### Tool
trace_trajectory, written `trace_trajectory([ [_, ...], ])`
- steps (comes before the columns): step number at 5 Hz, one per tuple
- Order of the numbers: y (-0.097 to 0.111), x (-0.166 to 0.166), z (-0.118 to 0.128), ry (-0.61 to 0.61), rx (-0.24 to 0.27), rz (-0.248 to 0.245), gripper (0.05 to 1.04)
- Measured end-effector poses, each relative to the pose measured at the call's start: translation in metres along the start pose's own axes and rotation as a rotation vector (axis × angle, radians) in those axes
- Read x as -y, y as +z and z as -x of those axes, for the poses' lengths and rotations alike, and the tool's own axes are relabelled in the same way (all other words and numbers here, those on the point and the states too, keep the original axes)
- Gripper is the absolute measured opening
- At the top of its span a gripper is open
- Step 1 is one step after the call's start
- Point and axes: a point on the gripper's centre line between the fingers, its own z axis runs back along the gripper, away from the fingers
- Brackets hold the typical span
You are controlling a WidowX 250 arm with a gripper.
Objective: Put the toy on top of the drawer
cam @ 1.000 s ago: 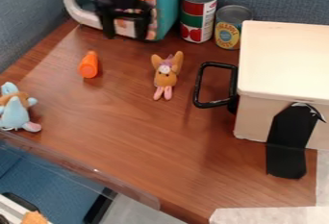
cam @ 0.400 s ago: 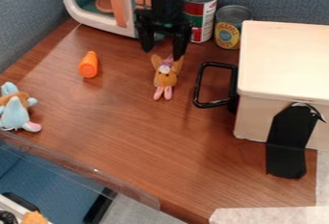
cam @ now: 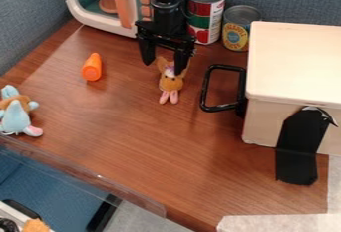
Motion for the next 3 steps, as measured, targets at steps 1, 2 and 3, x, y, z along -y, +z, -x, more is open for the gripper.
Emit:
trace_trajectory([
  [1,-0.0169,0.003,0.0048,0.008,-0.04,0.013,0.967],
  [2,-0.0187,0.0002,0.005,0.039,-0.037,0.023,0.7],
  [3,-0.019,-0.0032,0.0057,0.054,-0.037,0.027,0.556],
])
